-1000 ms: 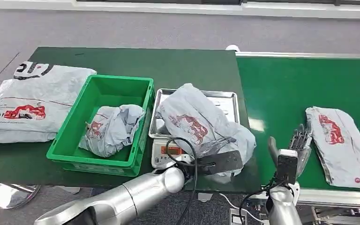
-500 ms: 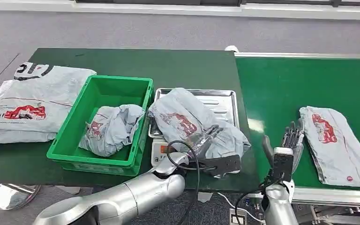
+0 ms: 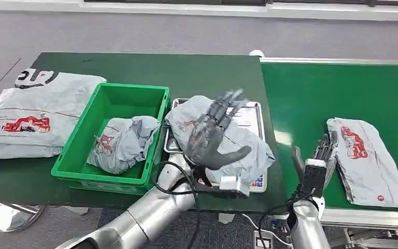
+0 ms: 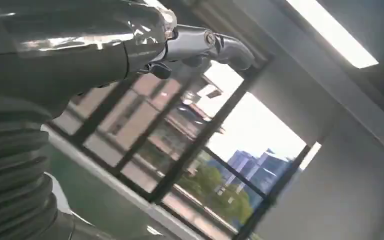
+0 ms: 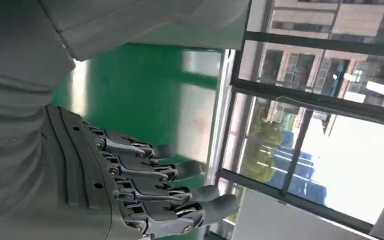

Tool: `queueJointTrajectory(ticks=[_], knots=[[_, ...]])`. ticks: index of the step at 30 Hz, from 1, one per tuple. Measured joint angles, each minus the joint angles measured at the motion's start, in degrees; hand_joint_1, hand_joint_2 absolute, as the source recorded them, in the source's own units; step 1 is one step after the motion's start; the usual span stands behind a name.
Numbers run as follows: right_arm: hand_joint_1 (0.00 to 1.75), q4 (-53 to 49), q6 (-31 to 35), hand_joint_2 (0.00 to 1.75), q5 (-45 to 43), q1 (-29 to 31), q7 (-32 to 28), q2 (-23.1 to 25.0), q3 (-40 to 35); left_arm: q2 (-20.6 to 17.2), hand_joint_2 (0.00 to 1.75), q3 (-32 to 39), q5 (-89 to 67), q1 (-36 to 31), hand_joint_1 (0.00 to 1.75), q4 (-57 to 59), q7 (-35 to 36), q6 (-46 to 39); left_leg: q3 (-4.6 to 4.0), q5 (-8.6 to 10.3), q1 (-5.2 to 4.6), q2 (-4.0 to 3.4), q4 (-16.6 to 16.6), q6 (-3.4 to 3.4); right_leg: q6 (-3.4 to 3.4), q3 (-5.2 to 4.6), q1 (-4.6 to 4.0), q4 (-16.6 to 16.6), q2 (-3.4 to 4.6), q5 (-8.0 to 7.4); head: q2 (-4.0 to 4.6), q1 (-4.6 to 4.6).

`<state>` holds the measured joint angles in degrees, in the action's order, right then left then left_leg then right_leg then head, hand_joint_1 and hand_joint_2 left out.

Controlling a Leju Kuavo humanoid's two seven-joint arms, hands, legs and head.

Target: Moved the parcel from conveyor to table for the left to box.

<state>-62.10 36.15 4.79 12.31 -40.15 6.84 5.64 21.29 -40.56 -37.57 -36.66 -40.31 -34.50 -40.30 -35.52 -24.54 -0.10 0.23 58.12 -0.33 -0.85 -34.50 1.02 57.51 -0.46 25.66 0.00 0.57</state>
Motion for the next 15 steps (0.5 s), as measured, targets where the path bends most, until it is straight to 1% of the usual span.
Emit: queueJointTrajectory(ticks=[1,2,4,5,8,9,12,15], knots=[[0.00,0.1,0.0,1.75,-0.2,0.0,0.0,0.0,0.0,0.0,1.75,-0.4,1.1,-0.5,0.00,0.4,4.3,0.2,-0.01,0.02,0.01,0.06,0.0,0.02,0.00,0.01,0.00,0.0,-0.09,0.00,0.00,0.02],[0.00,0.1,0.0,1.75,-0.2,0.0,0.0,-0.1,0.0,0.0,1.75,-1.8,3.1,-1.6,0.00,1.6,11.5,1.3,-0.01,0.04,0.01,0.07,0.0,0.03,0.00,0.05,0.00,0.0,-0.13,0.00,0.00,0.02],[0.00,0.2,-0.1,1.75,-0.2,0.0,0.0,-0.1,0.0,0.0,1.75,-5.1,7.1,-3.3,0.00,4.1,22.4,4.6,-0.01,0.05,0.00,0.04,0.0,0.02,0.01,0.03,0.00,0.0,-0.10,-0.03,0.00,0.02],[0.00,0.2,-0.2,1.75,-0.1,-0.1,0.0,-0.1,0.0,-0.1,1.75,-6.7,7.2,-3.8,0.00,4.9,24.9,5.8,-0.01,0.06,0.00,0.03,0.0,0.02,0.03,0.02,0.00,0.0,-0.08,-0.06,0.00,0.02],[0.00,0.2,-0.2,1.75,0.0,-0.2,0.0,-0.3,0.0,-0.1,1.75,-10.1,7.6,-4.8,0.00,6.9,27.0,7.0,-0.02,0.12,-0.01,0.02,0.0,0.03,0.03,0.03,0.01,0.0,-0.05,-0.08,0.00,0.02],[0.00,0.2,-0.3,1.75,0.0,-0.2,0.0,-0.3,0.0,-0.1,1.75,-10.9,7.8,-5.3,0.00,7.6,28.5,8.6,-0.02,0.11,-0.01,0.02,0.0,0.03,0.03,0.03,0.01,0.0,-0.03,-0.07,0.00,0.02],[0.00,0.6,-0.7,1.75,0.2,0.0,0.0,-0.3,0.0,-0.1,1.75,-14.9,8.9,-7.1,0.00,10.3,38.6,18.9,-0.02,0.08,-0.01,0.02,0.0,0.02,0.03,0.02,0.01,0.0,-0.03,-0.06,0.00,0.02],[0.00,1.1,-1.5,1.75,0.3,0.1,0.0,-0.5,0.0,-0.2,1.75,-18.6,10.4,-7.6,0.00,12.2,43.0,25.7,-0.03,0.08,-0.01,0.03,0.0,0.02,0.03,0.01,0.00,0.0,-0.04,-0.05,0.00,0.02]])
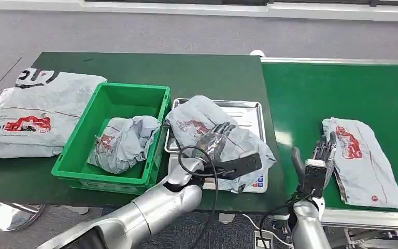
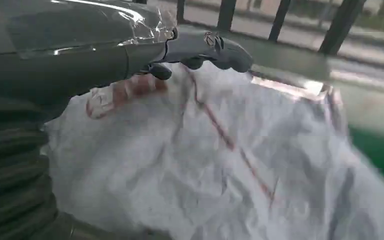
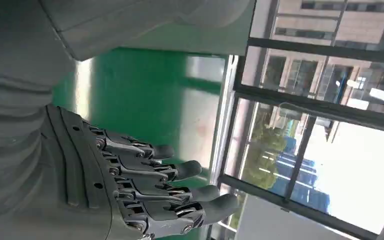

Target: Moved the parcel from conveyor to table for the left to box.

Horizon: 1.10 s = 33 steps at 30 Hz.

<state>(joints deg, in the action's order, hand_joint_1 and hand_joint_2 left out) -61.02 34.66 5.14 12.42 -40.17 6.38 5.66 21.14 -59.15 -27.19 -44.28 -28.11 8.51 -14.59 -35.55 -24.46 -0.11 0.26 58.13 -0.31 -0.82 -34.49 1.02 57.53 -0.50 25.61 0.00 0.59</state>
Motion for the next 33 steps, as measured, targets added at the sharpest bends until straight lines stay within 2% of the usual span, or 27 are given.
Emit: queueJointTrajectory(ticks=[10,11,14,16,21,24,29,33], knots=[[0.00,0.6,-1.9,1.75,0.5,0.0,0.0,-0.1,0.9,0.0,1.75,-6.5,1.5,-2.8,0.00,3.9,3.4,11.1,0.01,-0.01,0.00,-0.01,0.0,-0.01,0.00,0.02,0.00,0.0,0.00,0.01,0.00,0.00],[0.00,0.6,-2.0,1.75,0.5,0.0,0.0,-0.1,1.1,0.0,1.75,-6.9,1.5,-3.0,1.75,4.2,3.4,11.4,0.01,-0.01,0.00,-0.01,0.0,-0.01,0.00,0.02,0.00,0.0,0.00,0.01,0.00,0.00],[0.00,0.6,-2.3,1.75,0.3,0.0,0.0,-0.1,1.6,0.0,1.75,-7.7,1.4,-3.2,1.75,4.9,4.1,10.7,0.01,-0.01,0.00,-0.01,0.0,-0.01,0.00,0.03,0.00,0.0,0.00,0.00,0.00,0.00],[0.00,0.6,-2.9,1.75,0.5,0.0,0.0,-0.1,2.1,0.0,1.75,-7.9,1.4,-3.3,1.75,5.6,2.6,6.8,0.02,-0.01,0.00,-0.01,0.0,-0.01,0.00,0.03,0.00,0.0,0.01,0.00,0.00,0.00],[0.00,0.6,-4.2,1.75,2.2,0.0,0.0,0.0,3.4,-0.3,1.75,-6.4,2.0,-3.3,1.75,7.0,-8.2,-8.4,0.01,0.00,0.00,0.00,0.0,0.00,0.00,0.04,-0.01,0.0,-0.01,0.00,0.00,0.00],[0.00,0.5,-4.7,1.75,2.6,-0.1,0.0,0.3,4.2,-0.7,1.75,-1.9,1.9,-3.1,1.75,6.8,-17.4,-16.5,0.01,0.00,0.01,0.00,0.0,-0.01,0.00,0.03,-0.01,0.0,0.00,0.00,0.00,0.00],[0.00,-0.1,-4.6,1.75,2.9,-0.2,0.0,0.7,4.9,-2.1,1.75,9.8,-0.1,-0.3,1.75,1.9,-32.4,-23.9,0.01,0.00,0.00,-0.01,0.0,-0.01,0.00,0.02,0.00,0.0,0.01,0.01,0.00,0.00],[0.00,-0.2,-4.5,1.75,2.9,-0.4,0.0,0.8,4.9,-3.0,1.75,18.5,-1.2,2.6,1.75,-3.3,-36.3,-25.1,0.00,-0.01,0.00,-0.01,0.0,-0.01,-0.01,0.01,0.00,0.0,0.02,0.02,0.00,0.00]])
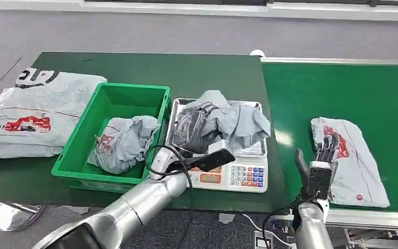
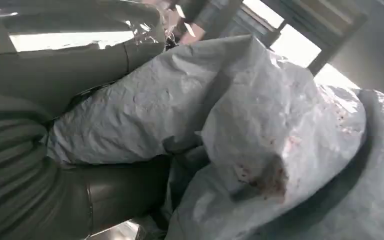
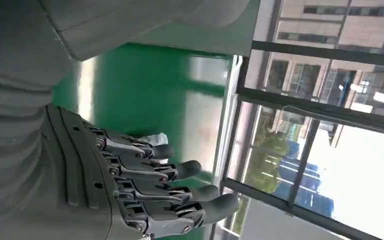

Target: Moved the parcel from conveyor to table for the left to box.

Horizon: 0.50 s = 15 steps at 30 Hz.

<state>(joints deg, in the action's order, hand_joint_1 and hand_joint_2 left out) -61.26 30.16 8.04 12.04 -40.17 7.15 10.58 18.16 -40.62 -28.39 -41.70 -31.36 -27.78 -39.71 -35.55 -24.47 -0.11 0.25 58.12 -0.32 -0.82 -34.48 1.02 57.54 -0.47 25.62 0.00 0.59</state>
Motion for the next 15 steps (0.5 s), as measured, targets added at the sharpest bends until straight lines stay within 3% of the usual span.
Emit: queueJointTrajectory(ticks=[5,9,12,15], knots=[[0.00,-0.2,0.2,1.75,-0.2,-0.1,0.0,0.1,0.0,-0.5,1.75,4.9,-0.3,2.0,1.75,-3.3,-2.4,-0.2,0.00,0.01,0.00,0.01,0.0,0.01,0.00,0.01,0.00,0.0,-0.02,-0.01,0.00,0.00],[0.00,-1.0,0.7,1.75,-1.0,-0.8,0.0,0.1,0.4,-0.2,1.75,11.2,-5.8,6.6,1.75,-10.7,-10.2,-0.3,0.00,0.00,0.00,0.00,0.0,0.00,0.00,0.00,0.00,0.0,0.01,0.00,0.00,0.00],[0.00,-1.7,0.1,1.75,-1.2,-1.8,0.0,0.1,0.9,0.7,1.75,22.2,-17.5,10.9,1.75,-21.8,-12.3,-0.5,-0.02,-0.06,0.00,-0.08,0.0,-0.04,0.00,-0.06,0.00,0.0,0.11,0.01,0.00,0.00],[0.00,-2.0,0.0,1.75,-1.2,-2.3,0.0,0.1,0.9,1.2,1.75,29.5,-19.0,12.1,1.75,-27.3,-12.1,-0.5,0.03,-0.12,0.02,-0.14,0.0,-0.10,0.03,-0.06,-0.01,0.0,0.18,0.05,0.00,0.00]])
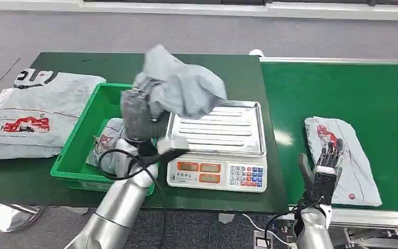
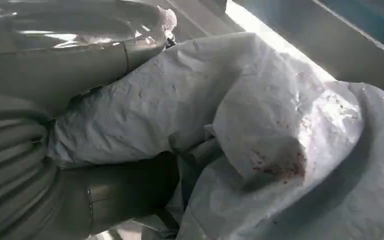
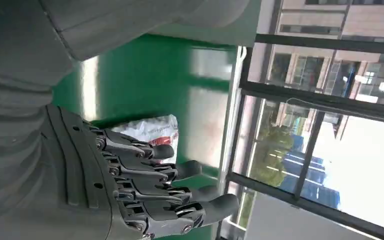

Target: Moved the parcel from conveyor to table for the left to box.

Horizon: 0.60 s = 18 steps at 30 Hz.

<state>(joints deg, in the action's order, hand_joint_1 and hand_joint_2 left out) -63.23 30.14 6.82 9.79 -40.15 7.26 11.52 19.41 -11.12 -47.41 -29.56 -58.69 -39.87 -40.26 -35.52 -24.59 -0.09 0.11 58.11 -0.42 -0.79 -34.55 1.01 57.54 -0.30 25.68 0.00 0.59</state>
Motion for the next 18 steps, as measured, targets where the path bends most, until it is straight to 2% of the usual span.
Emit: queueJointTrajectory(ticks=[8,18], knots=[[0.00,-0.4,0.0,1.75,-0.1,-0.2,0.0,0.1,0.0,0.8,1.75,6.2,-0.2,2.4,1.75,-6.5,-0.1,0.0,-0.02,0.03,0.07,0.03,0.0,0.00,0.01,0.05,-0.05,0.0,-0.10,0.00,0.00,0.00],[0.00,-0.6,0.0,1.75,-0.1,-0.2,0.0,0.2,0.0,0.9,1.75,7.1,-0.3,2.9,1.75,-8.2,-0.1,0.0,-0.02,0.02,0.06,0.04,0.0,0.00,0.00,0.05,-0.05,0.0,-0.09,0.00,0.00,0.00]])
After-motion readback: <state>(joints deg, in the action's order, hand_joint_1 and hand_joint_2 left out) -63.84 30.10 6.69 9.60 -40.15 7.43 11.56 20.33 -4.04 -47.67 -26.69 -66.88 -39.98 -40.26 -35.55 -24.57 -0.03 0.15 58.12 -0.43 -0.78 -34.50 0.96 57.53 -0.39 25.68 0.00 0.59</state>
